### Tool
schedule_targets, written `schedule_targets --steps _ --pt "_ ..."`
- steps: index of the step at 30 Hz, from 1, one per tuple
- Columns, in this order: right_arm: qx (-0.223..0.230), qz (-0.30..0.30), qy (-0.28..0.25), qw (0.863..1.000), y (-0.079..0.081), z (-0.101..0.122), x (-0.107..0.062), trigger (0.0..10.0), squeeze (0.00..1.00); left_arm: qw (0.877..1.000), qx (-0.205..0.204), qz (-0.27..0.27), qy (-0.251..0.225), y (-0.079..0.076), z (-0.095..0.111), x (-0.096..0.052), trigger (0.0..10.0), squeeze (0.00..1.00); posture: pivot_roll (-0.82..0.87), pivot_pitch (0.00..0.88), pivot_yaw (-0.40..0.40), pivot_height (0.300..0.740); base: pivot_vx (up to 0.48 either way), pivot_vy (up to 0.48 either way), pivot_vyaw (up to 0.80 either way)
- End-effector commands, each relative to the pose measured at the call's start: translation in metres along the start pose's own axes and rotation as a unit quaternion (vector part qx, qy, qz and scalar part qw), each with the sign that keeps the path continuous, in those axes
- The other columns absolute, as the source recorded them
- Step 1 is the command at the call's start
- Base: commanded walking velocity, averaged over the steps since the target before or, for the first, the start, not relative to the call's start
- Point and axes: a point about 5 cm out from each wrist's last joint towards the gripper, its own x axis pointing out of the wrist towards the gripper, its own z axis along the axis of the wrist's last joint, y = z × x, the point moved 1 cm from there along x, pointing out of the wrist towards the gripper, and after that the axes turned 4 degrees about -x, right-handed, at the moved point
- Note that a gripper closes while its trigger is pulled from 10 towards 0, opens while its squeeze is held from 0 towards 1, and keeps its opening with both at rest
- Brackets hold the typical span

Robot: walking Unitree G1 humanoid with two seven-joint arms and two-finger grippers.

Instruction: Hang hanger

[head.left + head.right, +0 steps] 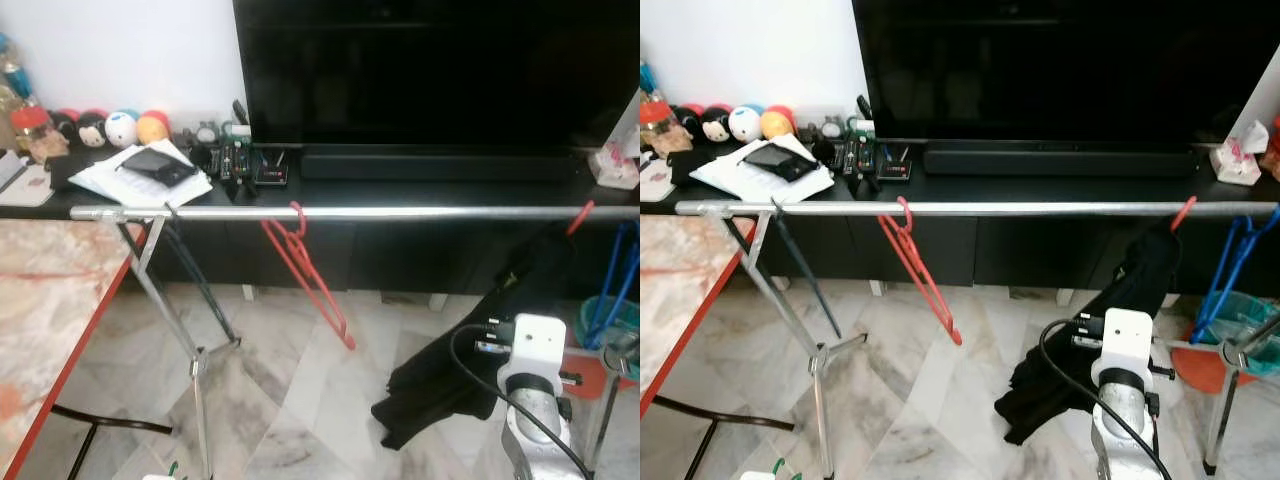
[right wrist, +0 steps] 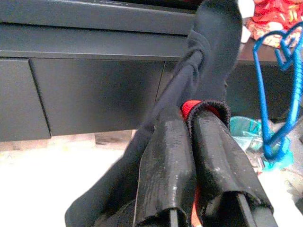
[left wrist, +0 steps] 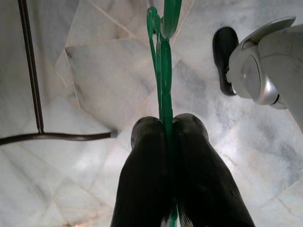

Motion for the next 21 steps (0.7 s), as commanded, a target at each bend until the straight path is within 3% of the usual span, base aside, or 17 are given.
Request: schedule_targets --steps 1,21 --pt "0.005 -0.001 -0.013 1.000 0.0015 0.0083 0.0013 10.0 0.00 1.000 0.004 0.003 0.009 0.0042 -0.0048 -0.0009 10.0 0.00 -0.03 0.000 0.033 0.740 -0.262 0.000 0.00" --pt "0.010 -0.003 -0.014 1.000 0.0041 0.0134 0.0028 10.0 0.00 1.000 0.004 0.003 0.008 0.0043 -0.0050 -0.0010 10.0 0.00 -0.02 0.000 0.034 0.740 -0.263 0.000 0.00"
